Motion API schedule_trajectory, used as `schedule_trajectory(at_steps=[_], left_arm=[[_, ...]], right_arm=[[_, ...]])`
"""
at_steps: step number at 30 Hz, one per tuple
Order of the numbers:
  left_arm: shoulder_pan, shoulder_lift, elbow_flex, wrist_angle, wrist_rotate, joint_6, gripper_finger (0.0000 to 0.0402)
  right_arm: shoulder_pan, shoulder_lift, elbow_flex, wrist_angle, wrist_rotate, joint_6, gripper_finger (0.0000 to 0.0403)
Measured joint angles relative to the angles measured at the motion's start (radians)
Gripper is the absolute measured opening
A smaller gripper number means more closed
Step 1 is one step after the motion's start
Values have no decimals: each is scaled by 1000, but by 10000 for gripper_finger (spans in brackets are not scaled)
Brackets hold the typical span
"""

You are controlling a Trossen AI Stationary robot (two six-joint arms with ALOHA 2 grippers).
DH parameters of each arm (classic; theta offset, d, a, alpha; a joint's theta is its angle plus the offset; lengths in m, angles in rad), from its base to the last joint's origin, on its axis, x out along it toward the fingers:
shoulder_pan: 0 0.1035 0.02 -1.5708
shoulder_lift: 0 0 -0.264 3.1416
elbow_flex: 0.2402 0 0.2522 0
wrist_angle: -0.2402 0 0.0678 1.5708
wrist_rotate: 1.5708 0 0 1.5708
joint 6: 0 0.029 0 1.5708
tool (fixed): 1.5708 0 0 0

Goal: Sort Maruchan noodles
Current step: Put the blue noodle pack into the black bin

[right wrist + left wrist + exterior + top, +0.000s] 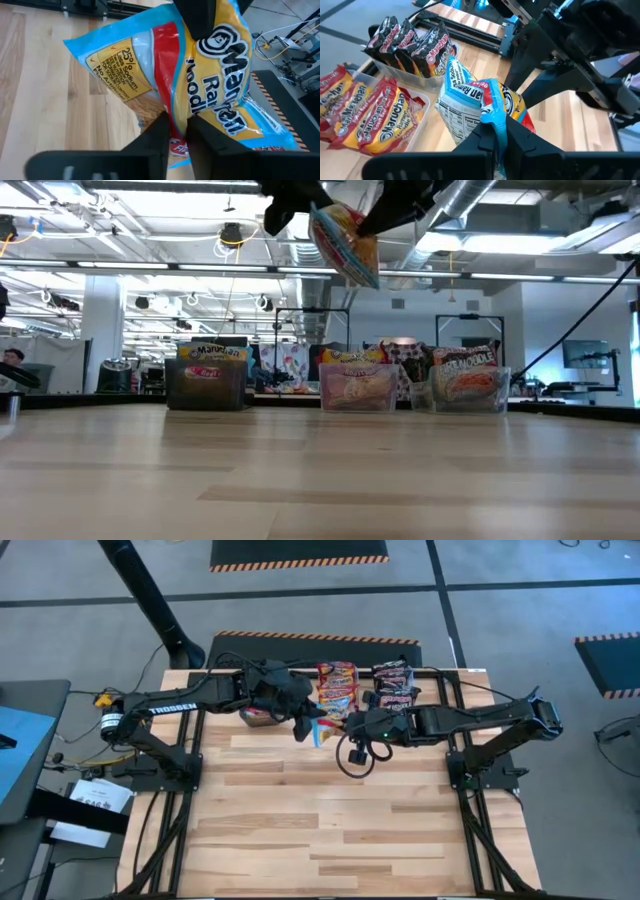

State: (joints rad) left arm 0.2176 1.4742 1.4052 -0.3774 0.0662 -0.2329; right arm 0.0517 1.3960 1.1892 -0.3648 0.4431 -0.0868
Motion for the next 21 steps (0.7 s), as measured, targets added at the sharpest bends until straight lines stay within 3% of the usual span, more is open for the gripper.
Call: schedule_trajectory(at_steps=[5, 11, 21], left_arm=[[0, -2, 0, -46, -9, 56, 1], [1, -21, -1, -129, -100, 114, 1], [18, -93, -1, -258, -196, 191, 1]], right_arm=[[0, -2, 0, 3, 0, 0, 132], [0, -30, 4, 11, 5, 0, 180], [0, -88, 2, -12, 4, 0, 197]])
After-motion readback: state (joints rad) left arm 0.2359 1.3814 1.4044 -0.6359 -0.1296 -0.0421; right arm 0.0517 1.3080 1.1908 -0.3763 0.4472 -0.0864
